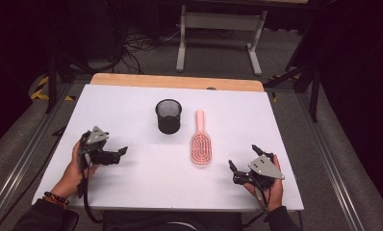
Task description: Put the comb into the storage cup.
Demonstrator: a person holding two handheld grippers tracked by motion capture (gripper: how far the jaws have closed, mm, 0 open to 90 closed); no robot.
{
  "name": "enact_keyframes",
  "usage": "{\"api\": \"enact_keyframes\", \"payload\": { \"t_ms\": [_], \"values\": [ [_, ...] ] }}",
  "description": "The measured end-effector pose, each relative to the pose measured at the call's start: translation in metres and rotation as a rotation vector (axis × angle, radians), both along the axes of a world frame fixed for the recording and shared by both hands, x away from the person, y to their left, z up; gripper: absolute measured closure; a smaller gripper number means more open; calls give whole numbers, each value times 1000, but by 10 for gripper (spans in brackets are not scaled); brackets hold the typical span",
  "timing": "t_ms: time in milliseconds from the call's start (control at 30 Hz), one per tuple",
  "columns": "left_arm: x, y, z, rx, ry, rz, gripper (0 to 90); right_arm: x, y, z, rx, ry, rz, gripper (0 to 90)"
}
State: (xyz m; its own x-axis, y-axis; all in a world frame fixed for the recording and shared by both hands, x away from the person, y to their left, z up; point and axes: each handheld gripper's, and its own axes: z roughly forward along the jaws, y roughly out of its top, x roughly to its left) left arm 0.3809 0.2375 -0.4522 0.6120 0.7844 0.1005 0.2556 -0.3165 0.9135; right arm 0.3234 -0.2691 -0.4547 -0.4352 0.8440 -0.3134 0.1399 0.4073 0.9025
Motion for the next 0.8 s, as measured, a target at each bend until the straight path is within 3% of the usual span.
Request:
{"api": "enact_keyframes", "payload": {
  "t_ms": [33,100,233,267,367,533,667,800],
  "values": [
    [-11,3,2,-29,-113,-17,61,0,1,1,1,-3,5,75],
    [-20,6,5,-29,-175,-45,52,1,3,1,-3,-7,17,75],
    [-22,10,2,-22,-189,-92,46,0,6,2,-14,-17,32,75],
    [-23,11,-1,-19,-184,-144,36,0,7,3,-14,-18,33,75],
    [-24,12,-5,-14,-194,-165,41,1,7,4,-9,-22,31,75],
    [-24,15,-6,-25,-182,-178,43,3,10,5,-4,-22,32,75],
    [-23,15,-8,10,-166,-184,43,5,12,7,6,-25,38,75],
    [-22,17,-9,-7,-147,-190,40,9,18,13,32,-42,73,75]
  ]
}}
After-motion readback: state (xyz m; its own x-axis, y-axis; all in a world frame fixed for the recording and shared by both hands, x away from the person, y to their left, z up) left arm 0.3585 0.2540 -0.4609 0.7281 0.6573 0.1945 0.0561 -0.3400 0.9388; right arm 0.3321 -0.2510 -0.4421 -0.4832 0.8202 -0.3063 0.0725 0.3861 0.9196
